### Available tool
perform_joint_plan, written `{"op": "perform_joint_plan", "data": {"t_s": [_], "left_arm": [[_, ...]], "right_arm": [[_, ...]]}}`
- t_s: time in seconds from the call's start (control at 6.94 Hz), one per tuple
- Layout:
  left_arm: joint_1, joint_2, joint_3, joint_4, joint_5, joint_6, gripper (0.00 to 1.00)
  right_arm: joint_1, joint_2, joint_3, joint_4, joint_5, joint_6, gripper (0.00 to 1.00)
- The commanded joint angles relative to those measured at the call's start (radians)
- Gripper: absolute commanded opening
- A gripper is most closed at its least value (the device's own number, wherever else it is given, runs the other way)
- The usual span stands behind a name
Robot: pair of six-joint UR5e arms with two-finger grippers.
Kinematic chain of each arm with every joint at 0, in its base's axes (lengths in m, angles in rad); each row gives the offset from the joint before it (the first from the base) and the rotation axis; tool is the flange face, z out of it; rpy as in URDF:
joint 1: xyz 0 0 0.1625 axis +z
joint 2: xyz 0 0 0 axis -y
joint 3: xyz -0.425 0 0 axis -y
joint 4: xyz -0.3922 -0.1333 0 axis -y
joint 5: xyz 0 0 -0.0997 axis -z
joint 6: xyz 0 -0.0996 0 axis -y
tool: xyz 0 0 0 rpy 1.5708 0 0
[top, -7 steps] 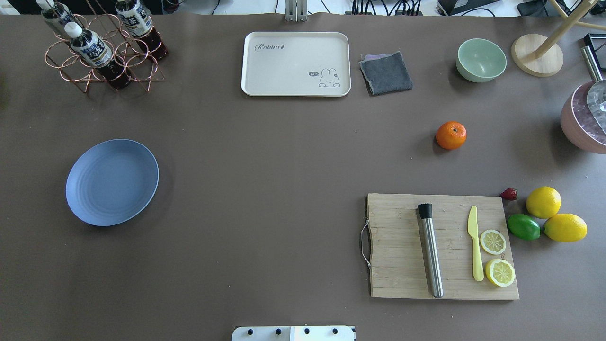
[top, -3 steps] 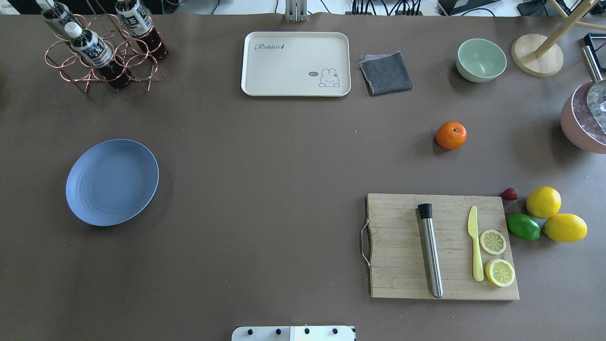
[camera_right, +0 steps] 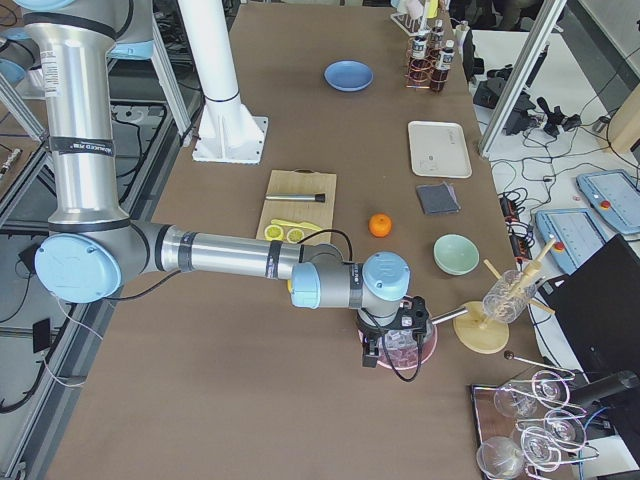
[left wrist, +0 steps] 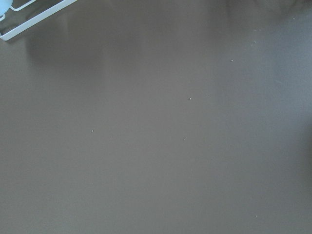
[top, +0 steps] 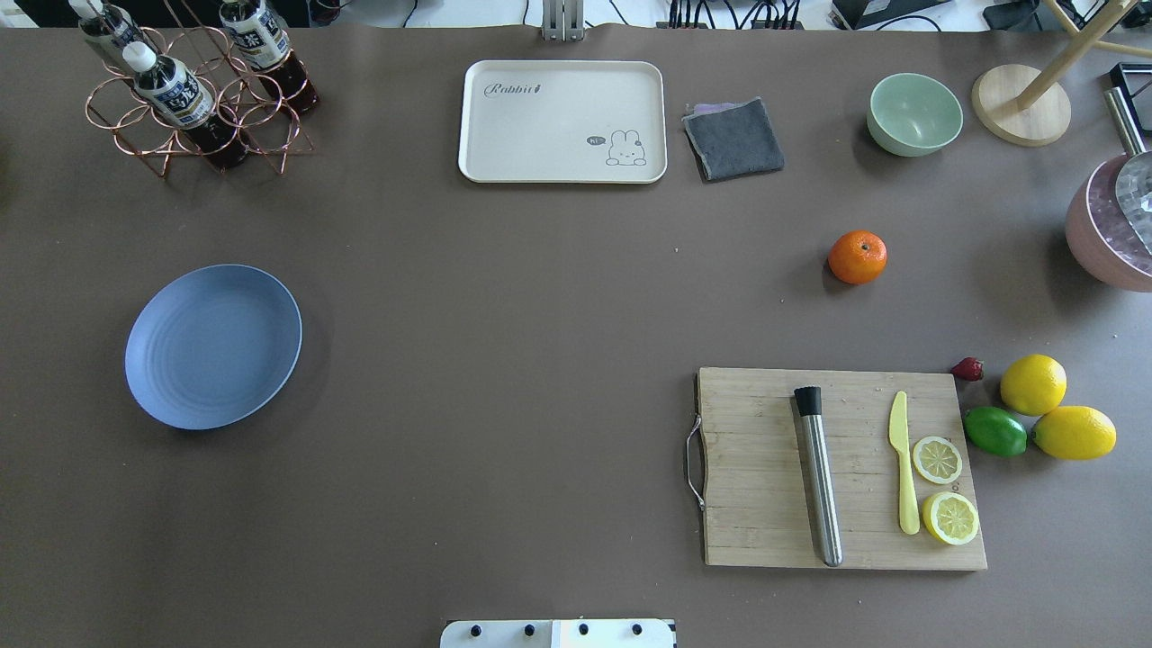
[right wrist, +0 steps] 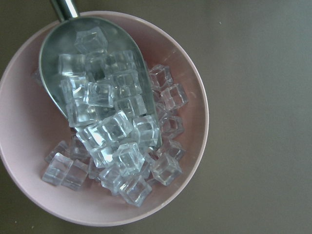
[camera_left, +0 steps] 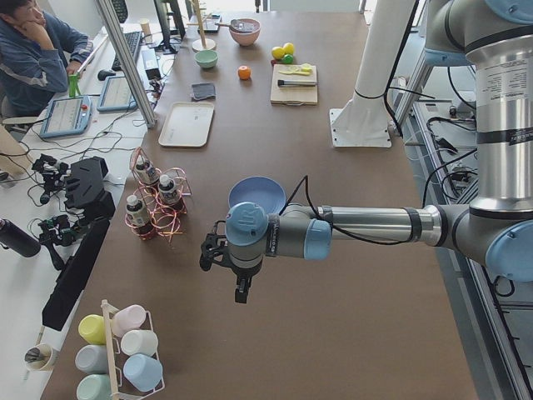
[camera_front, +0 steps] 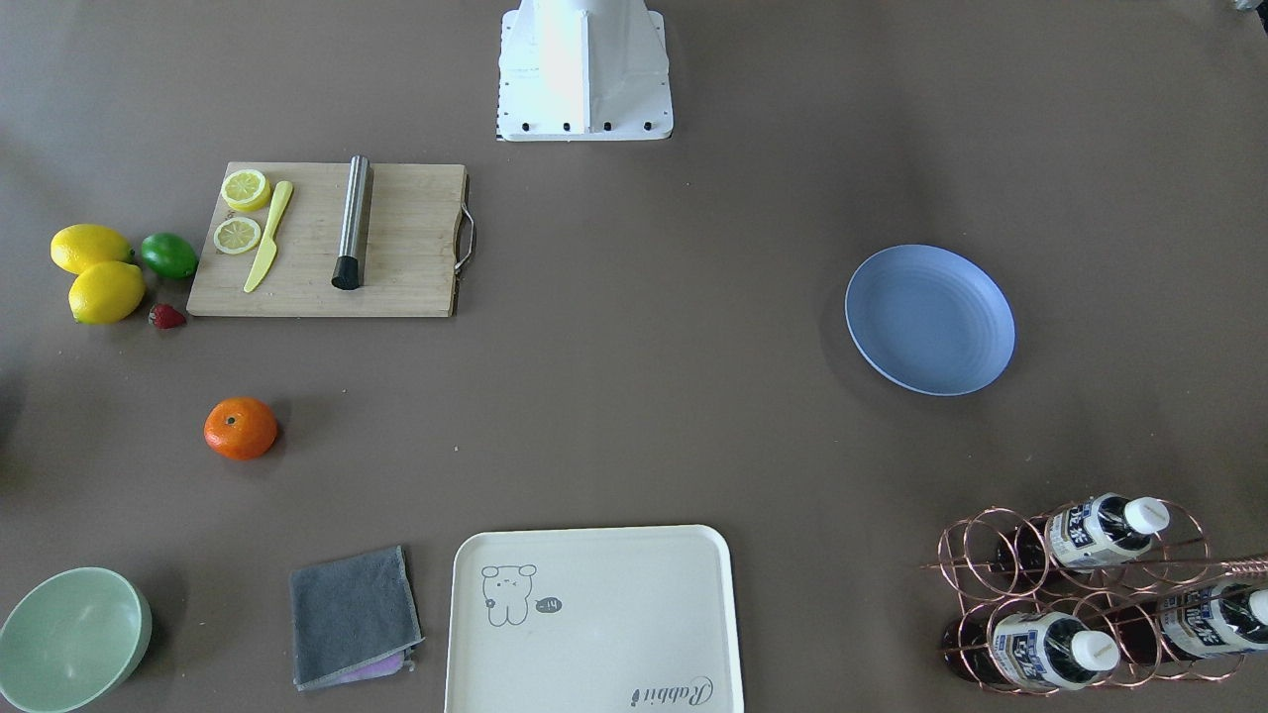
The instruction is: Pick orange to plate
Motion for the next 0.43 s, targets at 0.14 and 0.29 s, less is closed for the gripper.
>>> {"op": "perform_joint_plan", "data": {"t_s": [0.14,0.29], "left_arm": [[0.0,-0.039,-0.033,-0.008,-0.002,-0.007,0.98],[0.0,-0.059,-0.015,-0.043,-0.002,-0.007,0.98]], "right_arm": [[0.0,0.002,0.017,0.0,0.0,0.001,1.0],[0.0,0.005,0.027,0.0,0.0,0.002,1.0]]}}
